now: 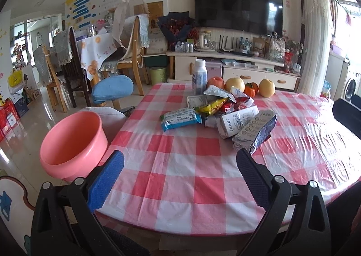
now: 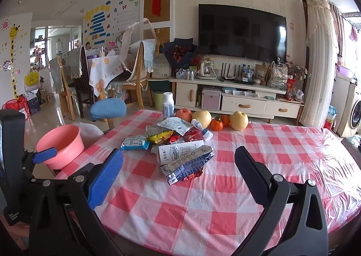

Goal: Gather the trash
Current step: 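Grasp the blue-white milk carton with the right gripper while the left gripper grasps a yellow snack bag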

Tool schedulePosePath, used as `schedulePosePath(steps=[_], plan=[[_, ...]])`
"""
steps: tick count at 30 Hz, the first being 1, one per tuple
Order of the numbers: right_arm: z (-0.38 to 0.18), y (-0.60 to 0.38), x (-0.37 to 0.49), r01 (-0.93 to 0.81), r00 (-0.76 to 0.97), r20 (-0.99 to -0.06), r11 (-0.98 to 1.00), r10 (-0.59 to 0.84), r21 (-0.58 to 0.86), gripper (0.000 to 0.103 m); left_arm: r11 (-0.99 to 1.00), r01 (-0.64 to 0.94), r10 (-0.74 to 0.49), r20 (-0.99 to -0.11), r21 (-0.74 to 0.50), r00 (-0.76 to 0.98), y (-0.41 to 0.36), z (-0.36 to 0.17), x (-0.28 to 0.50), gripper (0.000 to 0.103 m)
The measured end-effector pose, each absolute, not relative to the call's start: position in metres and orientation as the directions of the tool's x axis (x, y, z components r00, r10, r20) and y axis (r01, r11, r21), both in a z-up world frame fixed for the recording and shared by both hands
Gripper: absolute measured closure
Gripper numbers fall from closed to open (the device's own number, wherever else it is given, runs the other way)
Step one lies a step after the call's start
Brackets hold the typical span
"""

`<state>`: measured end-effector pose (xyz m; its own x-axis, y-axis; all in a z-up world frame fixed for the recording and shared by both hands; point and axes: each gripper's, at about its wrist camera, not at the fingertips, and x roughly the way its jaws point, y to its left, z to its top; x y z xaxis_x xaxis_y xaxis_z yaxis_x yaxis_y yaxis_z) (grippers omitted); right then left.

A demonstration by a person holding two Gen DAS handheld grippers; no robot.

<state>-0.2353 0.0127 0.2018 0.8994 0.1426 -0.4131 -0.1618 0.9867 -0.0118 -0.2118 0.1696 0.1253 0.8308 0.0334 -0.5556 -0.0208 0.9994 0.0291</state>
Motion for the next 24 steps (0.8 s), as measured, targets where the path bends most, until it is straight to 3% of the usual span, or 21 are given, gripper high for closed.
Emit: schedulePosePath(steps=[11, 19, 24], plan=[[0.195, -0.005, -0.218, -0.167, 0.854, -0.483, 0.981, 0.195, 0.101, 0.003, 0.998, 0.052, -0.019, -0.555, 0.044, 0.832, 0.163, 0.119, -0.195, 0.005], [0.179, -0.032, -0.185, -0.144, 0.761, -0.571, 0.938, 0.309, 0.315, 0.003, 0.987, 0.096, -0.152, -0.595, -0.126, 0.789, 0.194, 0.111, -0.145, 0.005], [0.175, -0.042, -0.157, -0.112, 0.722, -0.615, 0.93, 0.318, 0.349, 0.003, 0.972, 0.09, -0.21, -0.634, -0.216, 0.744, 0.206, 0.099, -0.101, 0.005]])
